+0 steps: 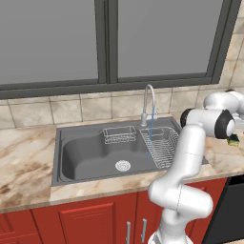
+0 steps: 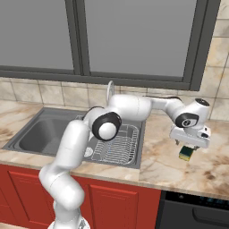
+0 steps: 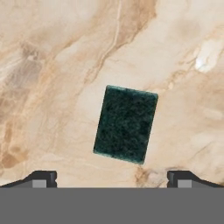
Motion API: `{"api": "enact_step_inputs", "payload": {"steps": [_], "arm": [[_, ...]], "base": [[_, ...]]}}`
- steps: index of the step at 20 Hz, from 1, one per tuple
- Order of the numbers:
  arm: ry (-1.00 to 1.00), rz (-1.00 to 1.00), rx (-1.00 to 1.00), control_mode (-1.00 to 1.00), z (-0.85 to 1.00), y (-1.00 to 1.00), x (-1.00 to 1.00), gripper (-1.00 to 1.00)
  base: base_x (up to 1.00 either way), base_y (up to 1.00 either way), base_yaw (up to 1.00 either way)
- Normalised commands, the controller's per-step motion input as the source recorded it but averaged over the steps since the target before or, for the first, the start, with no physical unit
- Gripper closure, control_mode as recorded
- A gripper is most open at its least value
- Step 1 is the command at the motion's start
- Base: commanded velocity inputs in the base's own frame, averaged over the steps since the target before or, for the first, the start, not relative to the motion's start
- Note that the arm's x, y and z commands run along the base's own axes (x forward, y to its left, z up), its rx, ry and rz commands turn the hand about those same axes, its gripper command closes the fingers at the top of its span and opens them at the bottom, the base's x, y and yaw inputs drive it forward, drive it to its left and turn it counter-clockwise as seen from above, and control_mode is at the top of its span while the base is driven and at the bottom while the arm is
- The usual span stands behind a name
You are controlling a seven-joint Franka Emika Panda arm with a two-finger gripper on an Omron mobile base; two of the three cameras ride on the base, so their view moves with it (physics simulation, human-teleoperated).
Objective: Soak the sponge with water for a few seconds and then drop it inside the sink.
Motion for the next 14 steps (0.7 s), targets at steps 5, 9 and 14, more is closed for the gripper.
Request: {"api": "enact_step_inputs", "payload": {"steps": [5,9,14], "arm": [[0.0,-0.04,0.0,-1.0,-0.06,0.0,0.27,-1.0],[0.0,-0.04,0.0,-1.0,-0.03,0.0,0.1,-1.0],[0.01,-0.04,0.0,-1.0,-0.01,-0.18,0.0,-1.0]], "base": [[0.0,0.0,0.0],[0.0,0.0,0.0],[0.0,0.0,0.0]]}}
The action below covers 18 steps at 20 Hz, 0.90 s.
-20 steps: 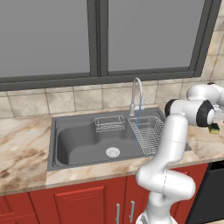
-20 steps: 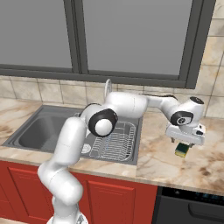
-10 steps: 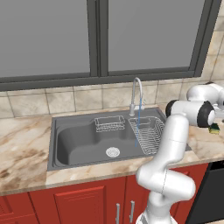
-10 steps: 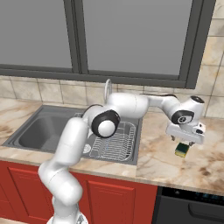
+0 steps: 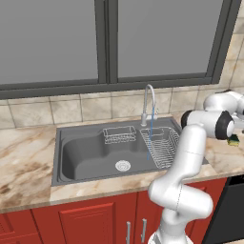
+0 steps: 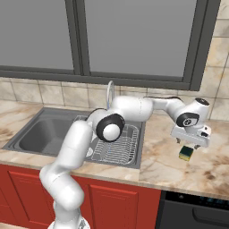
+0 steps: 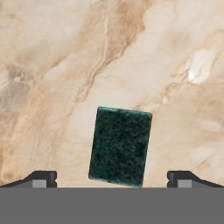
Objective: Soak the sponge with water for a few seconds and then drop it inside the sink.
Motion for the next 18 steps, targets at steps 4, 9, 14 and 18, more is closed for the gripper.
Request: {"api": "enact_step_inputs", "payload": {"steps": [4,9,14,18], "arm": [[0.02,-0.05,0.0,-1.0,-0.2,-0.16,0.0,-1.0],[0.0,-0.04,0.0,-1.0,-0.13,-0.01,0.0,-1.0],[0.0,-0.01,0.0,-1.0,-0.03,0.0,0.0,-1.0],[0.0,-0.02,0.0,-1.0,-0.17,0.0,0.0,-1.0]], "base": [[0.0,0.0,0.0],[0.0,0.0,0.0],[0.0,0.0,0.0],[0.0,0.0,0.0]]}}
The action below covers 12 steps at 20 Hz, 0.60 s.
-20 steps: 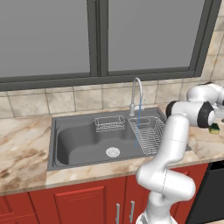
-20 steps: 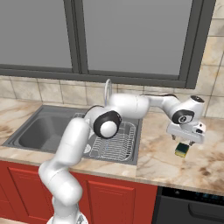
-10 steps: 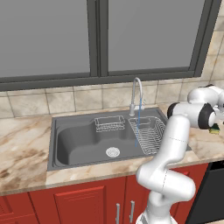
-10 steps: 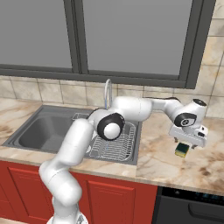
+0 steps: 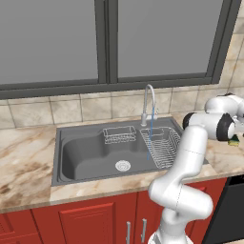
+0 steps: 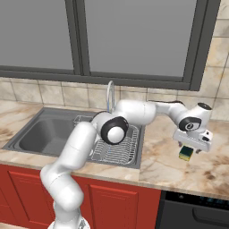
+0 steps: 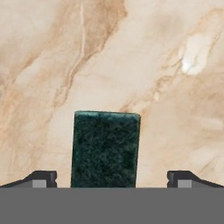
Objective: Soak the sponge with water for a few seconds and then drop it inside the sink.
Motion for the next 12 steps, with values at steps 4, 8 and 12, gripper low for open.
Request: {"api": "enact_step_inputs", "payload": {"steps": [4,8,12], "arm": [[0.01,-0.02,0.0,-1.0,-0.16,0.0,0.0,-1.0],[0.0,-0.02,0.0,-1.0,-0.03,0.0,0.0,-1.0],[0.0,-0.01,0.0,-1.0,0.0,0.01,0.0,-1.0]], "base": [[0.0,0.0,0.0],[0.0,0.0,0.0],[0.0,0.0,0.0]]}}
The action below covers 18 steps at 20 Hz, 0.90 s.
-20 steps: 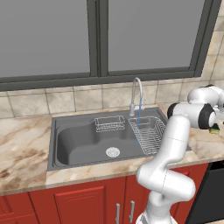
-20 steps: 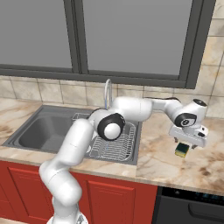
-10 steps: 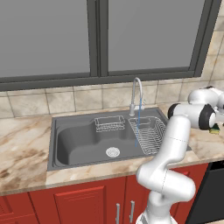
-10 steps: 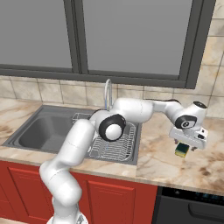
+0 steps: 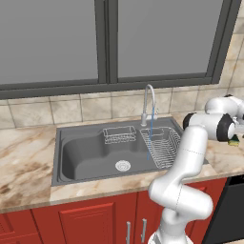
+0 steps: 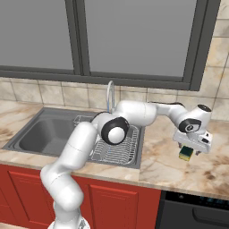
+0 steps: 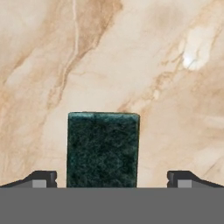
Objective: Soak the sponge with water for a few seconds and then drop it inside the sink.
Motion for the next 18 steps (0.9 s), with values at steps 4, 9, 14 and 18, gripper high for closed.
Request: {"api": "enact_step_inputs", "payload": {"steps": [4,9,14,18], "arm": [[0.0,-0.01,0.0,-1.0,-0.01,0.09,0.01,-1.0],[0.0,0.0,0.0,-1.0,-0.01,0.14,0.05,-1.0],[0.0,0.0,0.0,-1.0,-0.09,0.0,0.04,-1.0],[0.0,0.0,-0.01,-1.0,-0.1,0.0,0.0,-1.0]], "base": [[0.0,0.0,0.0],[0.0,0.0,0.0],[0.0,0.0,0.0],[0.0,0.0,0.0]]}}
